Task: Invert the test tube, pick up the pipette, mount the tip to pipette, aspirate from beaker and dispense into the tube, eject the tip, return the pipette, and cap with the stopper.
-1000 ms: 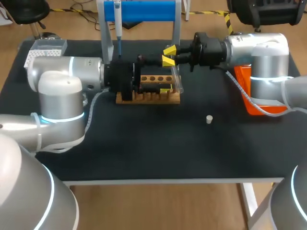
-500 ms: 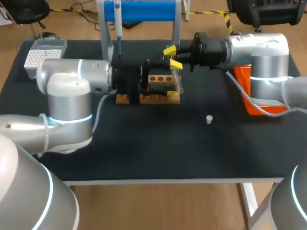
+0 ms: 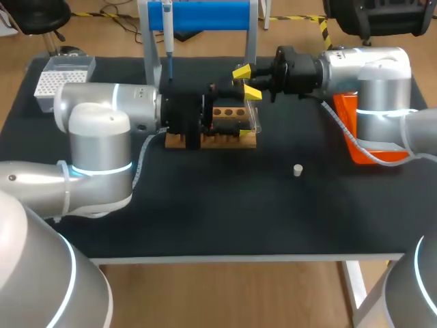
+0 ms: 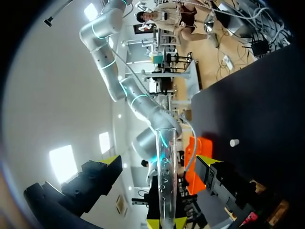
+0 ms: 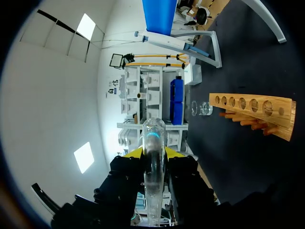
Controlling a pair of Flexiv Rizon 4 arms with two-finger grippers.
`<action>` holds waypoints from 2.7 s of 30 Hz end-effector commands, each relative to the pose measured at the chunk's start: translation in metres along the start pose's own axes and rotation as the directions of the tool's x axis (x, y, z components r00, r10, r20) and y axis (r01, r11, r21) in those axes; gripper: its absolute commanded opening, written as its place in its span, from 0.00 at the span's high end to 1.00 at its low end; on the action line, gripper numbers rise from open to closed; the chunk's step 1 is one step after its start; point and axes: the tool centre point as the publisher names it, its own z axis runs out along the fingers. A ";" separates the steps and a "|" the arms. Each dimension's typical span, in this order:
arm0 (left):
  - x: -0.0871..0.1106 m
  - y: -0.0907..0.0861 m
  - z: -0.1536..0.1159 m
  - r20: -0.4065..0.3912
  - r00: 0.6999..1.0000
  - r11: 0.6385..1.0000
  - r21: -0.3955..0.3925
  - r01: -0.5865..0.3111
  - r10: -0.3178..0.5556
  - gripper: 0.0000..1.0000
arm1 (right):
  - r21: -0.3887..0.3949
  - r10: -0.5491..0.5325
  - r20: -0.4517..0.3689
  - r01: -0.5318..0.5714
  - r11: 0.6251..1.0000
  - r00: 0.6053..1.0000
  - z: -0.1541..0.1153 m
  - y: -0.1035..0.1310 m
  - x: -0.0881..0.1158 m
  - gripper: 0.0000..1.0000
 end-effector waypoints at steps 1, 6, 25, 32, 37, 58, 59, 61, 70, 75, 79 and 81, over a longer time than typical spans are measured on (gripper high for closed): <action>0.000 0.001 0.002 -0.006 1.000 1.000 -0.004 0.004 -0.004 0.00 | 0.002 0.000 0.003 0.000 1.000 1.000 -0.001 0.000 0.001 1.00; 0.000 0.002 0.002 -0.005 1.000 0.999 -0.025 0.025 -0.025 0.05 | 0.002 0.000 0.003 0.000 1.000 1.000 -0.001 0.000 0.001 1.00; -0.001 0.002 0.003 -0.006 1.000 0.999 -0.028 0.025 -0.025 0.44 | 0.002 0.000 0.003 0.000 1.000 1.000 -0.001 0.000 0.001 1.00; -0.001 0.002 0.004 -0.006 1.000 0.999 -0.025 0.027 -0.027 0.70 | 0.002 0.000 0.003 0.000 1.000 1.000 -0.001 0.000 0.001 1.00; 0.000 0.001 0.004 -0.006 1.000 0.999 -0.028 0.029 -0.029 1.00 | 0.002 0.000 0.003 0.000 1.000 1.000 -0.001 0.000 0.001 1.00; 0.003 0.002 0.003 -0.005 0.998 0.998 -0.027 0.056 -0.056 1.00 | 0.002 0.000 0.003 0.000 1.000 1.000 -0.001 0.000 0.001 0.00; 0.003 0.002 0.003 -0.005 0.998 0.998 -0.027 0.056 -0.056 1.00 | 0.002 0.000 0.003 0.000 1.000 1.000 -0.001 0.000 0.001 0.00; 0.003 0.002 0.003 -0.005 0.998 0.998 -0.027 0.056 -0.056 1.00 | 0.002 0.000 0.003 0.000 1.000 1.000 -0.001 0.000 0.001 0.00; 0.003 0.002 0.003 -0.005 0.998 0.998 -0.027 0.056 -0.056 1.00 | 0.058 -0.365 0.071 0.362 0.931 0.928 -0.033 0.003 0.020 0.00; 0.003 0.002 0.003 -0.005 0.998 0.998 -0.027 0.056 -0.056 1.00 | 0.115 -0.580 0.091 0.570 0.813 0.809 -0.052 0.006 0.023 0.00; 0.003 0.002 0.003 -0.005 0.998 0.998 -0.027 0.056 -0.056 1.00 | 0.101 -0.695 0.169 0.689 0.717 0.699 -0.059 0.011 0.020 0.00; 0.003 0.002 0.003 -0.005 0.998 0.998 -0.027 0.056 -0.056 1.00 | 0.101 -0.695 0.169 0.689 0.717 0.699 -0.059 0.011 0.020 0.00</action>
